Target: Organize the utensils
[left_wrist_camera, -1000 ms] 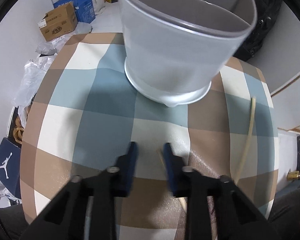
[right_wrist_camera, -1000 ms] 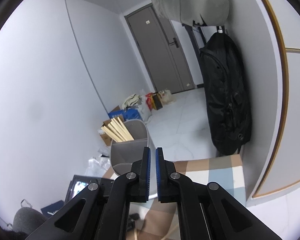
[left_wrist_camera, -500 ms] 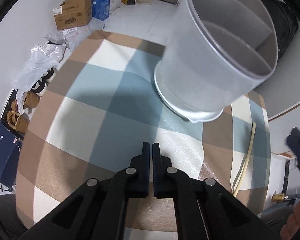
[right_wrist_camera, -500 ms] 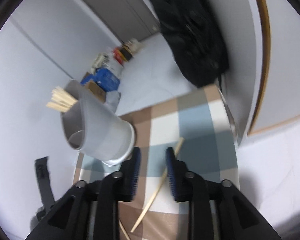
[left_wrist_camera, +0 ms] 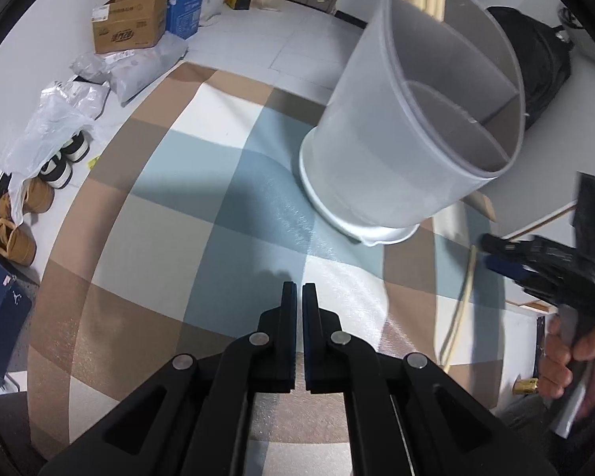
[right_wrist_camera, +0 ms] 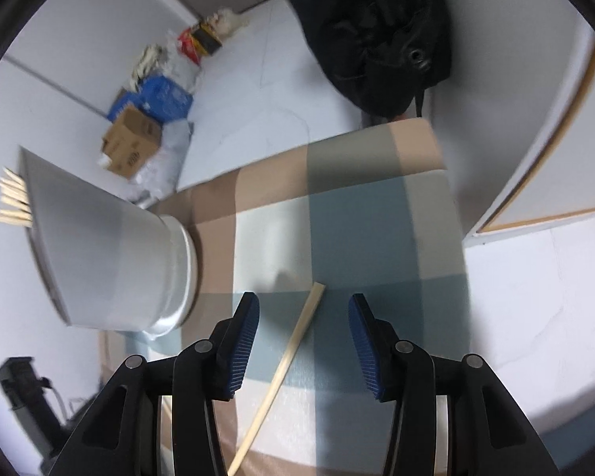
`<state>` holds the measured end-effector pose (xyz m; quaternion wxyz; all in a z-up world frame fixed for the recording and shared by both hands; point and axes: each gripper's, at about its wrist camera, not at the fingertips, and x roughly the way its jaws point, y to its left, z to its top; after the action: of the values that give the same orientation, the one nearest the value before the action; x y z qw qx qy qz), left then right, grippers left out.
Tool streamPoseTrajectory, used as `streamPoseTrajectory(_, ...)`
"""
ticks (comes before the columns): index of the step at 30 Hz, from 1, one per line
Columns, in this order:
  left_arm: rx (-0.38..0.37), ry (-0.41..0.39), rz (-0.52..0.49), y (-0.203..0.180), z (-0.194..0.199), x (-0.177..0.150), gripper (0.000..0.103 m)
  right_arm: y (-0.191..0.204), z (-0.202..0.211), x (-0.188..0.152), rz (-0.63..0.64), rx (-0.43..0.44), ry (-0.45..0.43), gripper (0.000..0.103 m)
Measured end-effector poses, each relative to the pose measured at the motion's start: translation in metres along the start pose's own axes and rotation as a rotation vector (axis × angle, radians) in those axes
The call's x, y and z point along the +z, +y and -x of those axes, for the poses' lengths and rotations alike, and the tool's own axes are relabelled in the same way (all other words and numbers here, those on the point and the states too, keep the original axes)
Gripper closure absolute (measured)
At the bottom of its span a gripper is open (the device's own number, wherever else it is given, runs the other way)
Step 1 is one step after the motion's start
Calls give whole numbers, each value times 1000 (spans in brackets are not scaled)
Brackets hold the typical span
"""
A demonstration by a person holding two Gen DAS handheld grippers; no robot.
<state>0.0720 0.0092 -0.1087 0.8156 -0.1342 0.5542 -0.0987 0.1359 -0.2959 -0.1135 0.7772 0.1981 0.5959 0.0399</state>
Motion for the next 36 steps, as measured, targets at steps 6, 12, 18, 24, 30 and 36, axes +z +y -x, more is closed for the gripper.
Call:
streamPoseTrajectory(6, 25, -14, -22, -1, 5, 0, 103, 18, -6, 0, 77, -158, 0, 85)
streamPoseTrajectory(12, 59, -3, -10, 5, 1, -2, 86, 14, -2, -6, 85, -159, -38, 101)
streamPoseTrajectory(18, 57, -15, -6, 3, 5, -6, 64, -3, 19, -13, 42, -95, -98, 103)
streamPoseTrajectory(24, 83, 73, -5, -4, -13, -11, 64, -15, 26, -13, 25, 5, -93, 103)
streamPoseTrajectory(30, 146, 93, -35, -20, -16, -9, 62, -13, 13, -7, -7, 97, -20, 99)
streamPoseTrajectory(36, 312, 104, -114, -44, -27, -13, 59, 2, 5, -2, 41, 19, -17, 73)
